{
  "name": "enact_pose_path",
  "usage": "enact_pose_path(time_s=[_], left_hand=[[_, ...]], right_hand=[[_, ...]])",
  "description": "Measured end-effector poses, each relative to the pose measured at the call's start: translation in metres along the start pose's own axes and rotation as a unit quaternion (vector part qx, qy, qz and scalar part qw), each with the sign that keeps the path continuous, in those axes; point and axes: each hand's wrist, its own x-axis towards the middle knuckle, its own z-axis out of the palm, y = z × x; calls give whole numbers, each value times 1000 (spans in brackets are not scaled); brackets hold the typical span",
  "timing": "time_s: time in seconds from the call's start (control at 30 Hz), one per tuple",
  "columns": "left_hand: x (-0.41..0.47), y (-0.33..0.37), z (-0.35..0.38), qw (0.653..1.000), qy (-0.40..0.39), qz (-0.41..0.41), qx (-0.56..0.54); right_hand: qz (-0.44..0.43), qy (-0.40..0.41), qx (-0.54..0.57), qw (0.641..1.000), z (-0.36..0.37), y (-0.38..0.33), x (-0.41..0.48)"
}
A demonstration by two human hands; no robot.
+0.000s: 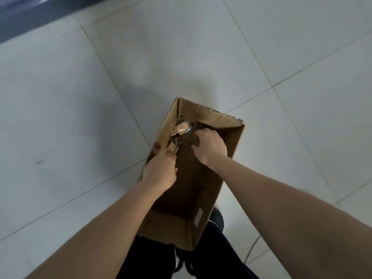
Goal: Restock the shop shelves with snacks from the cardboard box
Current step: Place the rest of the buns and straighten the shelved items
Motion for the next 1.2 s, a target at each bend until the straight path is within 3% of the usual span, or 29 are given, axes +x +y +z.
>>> enact_pose_path(time_s=[0.17, 0.3, 0.43, 0.63, 0.77, 0.87, 0.93, 1.07, 1.2], left_hand=[[54, -6, 67, 998, -52, -32, 15], [70, -8, 89, 998, -6, -55, 16], [79, -5, 88, 993, 26, -22, 115], [74, -9, 86, 978, -63, 6, 197], [45, 2, 69, 996, -40, 4, 81], [16, 12, 41, 1000, -1, -8, -25], [-7, 19, 17, 992, -18, -51, -111], [-55, 27, -41, 926, -49, -120, -354], [-112, 29, -111, 860, -30, -142, -489]], right_hand=[[-103, -18, -17, 994, 59, 5, 71], [-114, -11, -135, 984, 79, 10, 94], [-97, 44, -229, 968, 87, 12, 101], [-137, 36, -282, 949, 75, 22, 97], [-53, 15, -123, 991, 58, 25, 66], [-6, 41, -48, 998, 31, 28, 33], [16, 52, -8, 998, 6, 24, 7], [73, 27, 69, 995, -56, 3, -44], [91, 12, 196, 976, -124, -32, -85]])
